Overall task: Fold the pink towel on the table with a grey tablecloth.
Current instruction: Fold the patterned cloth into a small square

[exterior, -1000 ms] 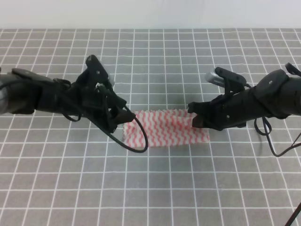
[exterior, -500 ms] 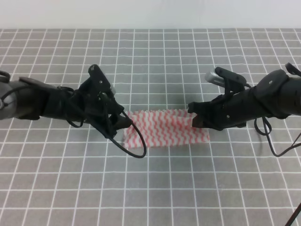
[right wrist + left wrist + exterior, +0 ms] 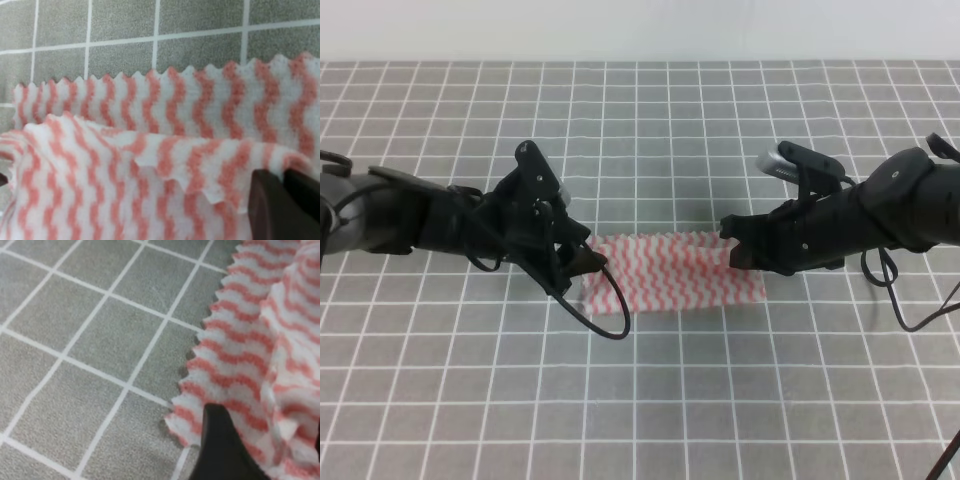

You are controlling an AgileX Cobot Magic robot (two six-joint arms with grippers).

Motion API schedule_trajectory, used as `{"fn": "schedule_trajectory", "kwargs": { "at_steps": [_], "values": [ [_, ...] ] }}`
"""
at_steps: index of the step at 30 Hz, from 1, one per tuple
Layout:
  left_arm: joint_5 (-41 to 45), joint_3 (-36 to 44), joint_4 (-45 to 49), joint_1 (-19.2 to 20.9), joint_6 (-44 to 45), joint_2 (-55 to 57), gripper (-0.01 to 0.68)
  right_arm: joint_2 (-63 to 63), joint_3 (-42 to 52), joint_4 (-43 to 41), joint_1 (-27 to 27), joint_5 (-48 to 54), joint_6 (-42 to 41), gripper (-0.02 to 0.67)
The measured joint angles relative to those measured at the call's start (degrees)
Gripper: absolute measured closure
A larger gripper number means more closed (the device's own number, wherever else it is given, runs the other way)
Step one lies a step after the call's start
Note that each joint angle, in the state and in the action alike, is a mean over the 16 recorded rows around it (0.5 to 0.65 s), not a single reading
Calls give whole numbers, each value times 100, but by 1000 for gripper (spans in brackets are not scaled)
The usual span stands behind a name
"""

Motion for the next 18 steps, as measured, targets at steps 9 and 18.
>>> {"fn": "schedule_trajectory", "kwargs": {
  "at_steps": [9,18],
  "values": [
    [-2,-15,-116,0,118,106,404,3,1,0,1,-15,-2,663],
    [-11,-18,-170,0,183,135,482,7,-1,0,1,-17,-3,663]
  ]
}}
